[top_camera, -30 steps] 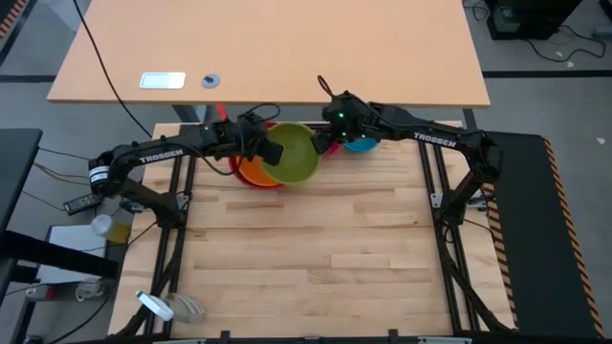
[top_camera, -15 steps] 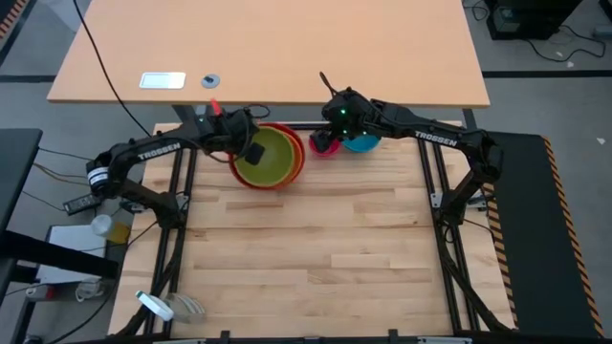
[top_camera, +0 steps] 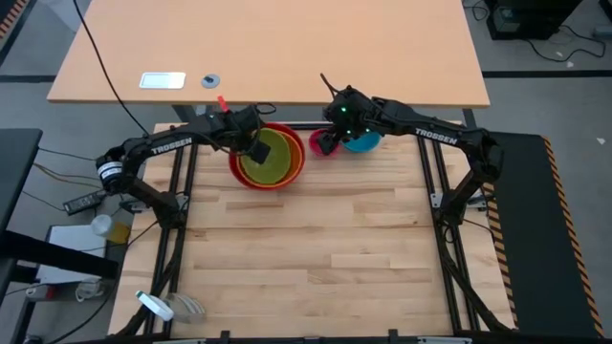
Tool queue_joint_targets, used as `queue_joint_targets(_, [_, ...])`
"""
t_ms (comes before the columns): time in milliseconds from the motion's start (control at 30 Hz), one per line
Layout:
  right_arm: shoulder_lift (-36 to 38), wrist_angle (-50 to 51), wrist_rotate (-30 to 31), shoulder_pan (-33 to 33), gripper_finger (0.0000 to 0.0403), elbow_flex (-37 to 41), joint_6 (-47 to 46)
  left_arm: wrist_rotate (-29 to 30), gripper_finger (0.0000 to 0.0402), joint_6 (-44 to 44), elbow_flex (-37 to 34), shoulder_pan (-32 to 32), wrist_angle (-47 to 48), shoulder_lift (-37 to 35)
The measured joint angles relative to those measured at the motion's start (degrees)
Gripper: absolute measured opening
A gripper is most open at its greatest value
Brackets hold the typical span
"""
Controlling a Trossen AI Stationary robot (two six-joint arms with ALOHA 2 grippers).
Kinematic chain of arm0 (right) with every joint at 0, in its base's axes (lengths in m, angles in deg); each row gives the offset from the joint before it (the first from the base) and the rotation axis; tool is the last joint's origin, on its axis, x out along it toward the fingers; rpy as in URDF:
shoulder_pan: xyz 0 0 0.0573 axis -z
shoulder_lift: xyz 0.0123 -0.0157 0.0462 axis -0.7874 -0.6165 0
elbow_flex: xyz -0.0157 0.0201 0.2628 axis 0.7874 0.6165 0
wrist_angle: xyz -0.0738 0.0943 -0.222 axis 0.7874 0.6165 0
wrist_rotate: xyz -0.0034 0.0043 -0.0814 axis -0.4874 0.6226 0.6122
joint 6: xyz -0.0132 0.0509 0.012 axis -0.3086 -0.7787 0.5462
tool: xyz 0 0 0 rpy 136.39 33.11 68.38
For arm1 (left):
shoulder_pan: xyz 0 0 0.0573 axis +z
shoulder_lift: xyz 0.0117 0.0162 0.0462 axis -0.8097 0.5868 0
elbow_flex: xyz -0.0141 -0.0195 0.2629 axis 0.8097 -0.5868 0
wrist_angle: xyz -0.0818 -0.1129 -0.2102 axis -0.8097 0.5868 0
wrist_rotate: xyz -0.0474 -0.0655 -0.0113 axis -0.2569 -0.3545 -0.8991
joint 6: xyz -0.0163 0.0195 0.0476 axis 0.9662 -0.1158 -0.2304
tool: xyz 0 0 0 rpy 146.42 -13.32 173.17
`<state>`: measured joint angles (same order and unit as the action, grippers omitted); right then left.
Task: Nest bowls inside each other
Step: Stack the green bowl on top of the orange bowl
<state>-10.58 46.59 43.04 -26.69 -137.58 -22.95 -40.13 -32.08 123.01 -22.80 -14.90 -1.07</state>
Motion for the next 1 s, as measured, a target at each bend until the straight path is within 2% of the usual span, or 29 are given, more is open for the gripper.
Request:
queue_joint_targets(167, [0.0,1.0,0.02,3.12,0.0273,2.09,2.58,-1.14,0.0239,0.71,0.03,0.0,0.08,-1.28])
queue_joint_targets(300, [0.0,-0.25,1.02,6.51,0.0272,6.79,3.86,-0.93,0.0259,1.67,1.46,-1.33,0.46,-2.93])
queue_joint_targets(400, [-0.04,0.58,3.84,8.71,0.0268,9.43,5.31,0.48,0.0257,1.73,2.1,-2.81,0.35,-4.38])
queue_joint_targets(600, [-0.04,1.99,2.41,11.63,0.0255,10.99,7.52,0.82,0.0242,-3.11,1.67,-4.13,3.29,-5.06])
queue_joint_targets(800, [-0.04,1.56,2.14,12.11,0.0247,10.99,7.52,1.46,0.022,-9.7,-5.68,-0.77,0.51,-5.05])
queue_joint_targets(900, [-0.04,1.72,2.14,11.88,0.0247,10.99,7.03,-1.81,0.0208,-9.82,-9.67,1.8,-2.78,-5.05])
queue_joint_targets(1000, [-0.04,1.42,2.16,11.4,0.0246,10.99,5.51,-8.6,0.0197,-10.46,-12.37,3.18,-7.87,-5.34])
